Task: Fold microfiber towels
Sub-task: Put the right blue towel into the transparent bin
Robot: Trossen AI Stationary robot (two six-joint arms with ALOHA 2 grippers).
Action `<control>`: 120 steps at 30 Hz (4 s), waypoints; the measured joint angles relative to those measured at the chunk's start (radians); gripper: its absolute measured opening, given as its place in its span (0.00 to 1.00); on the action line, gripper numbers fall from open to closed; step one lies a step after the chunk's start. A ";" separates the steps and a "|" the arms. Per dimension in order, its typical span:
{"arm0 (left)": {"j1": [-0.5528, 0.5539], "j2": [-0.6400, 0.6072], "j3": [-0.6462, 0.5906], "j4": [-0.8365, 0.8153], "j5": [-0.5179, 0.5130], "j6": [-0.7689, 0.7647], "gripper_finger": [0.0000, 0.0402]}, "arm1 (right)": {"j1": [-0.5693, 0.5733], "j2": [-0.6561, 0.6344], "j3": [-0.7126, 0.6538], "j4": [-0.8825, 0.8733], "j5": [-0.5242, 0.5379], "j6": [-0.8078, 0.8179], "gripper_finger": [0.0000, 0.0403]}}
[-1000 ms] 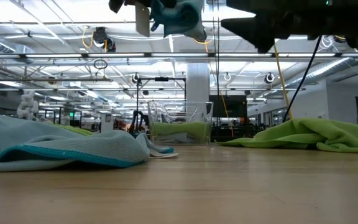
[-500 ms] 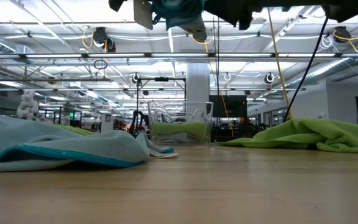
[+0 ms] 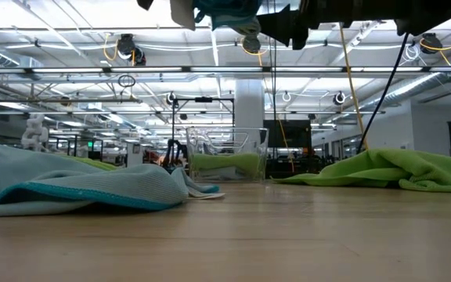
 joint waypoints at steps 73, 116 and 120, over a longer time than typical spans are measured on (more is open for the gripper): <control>0.345 -0.045 0.001 -0.063 0.670 0.228 0.89 | -0.138 -0.088 -0.002 -0.493 -0.386 -0.126 0.09; 0.858 0.043 0.216 -0.325 1.019 0.470 0.08 | -0.117 -0.418 -0.081 -0.925 -0.079 -0.081 0.67; 0.959 0.120 0.368 -0.417 1.175 0.526 0.08 | -0.116 -0.463 -0.158 -0.855 -0.080 -0.117 0.65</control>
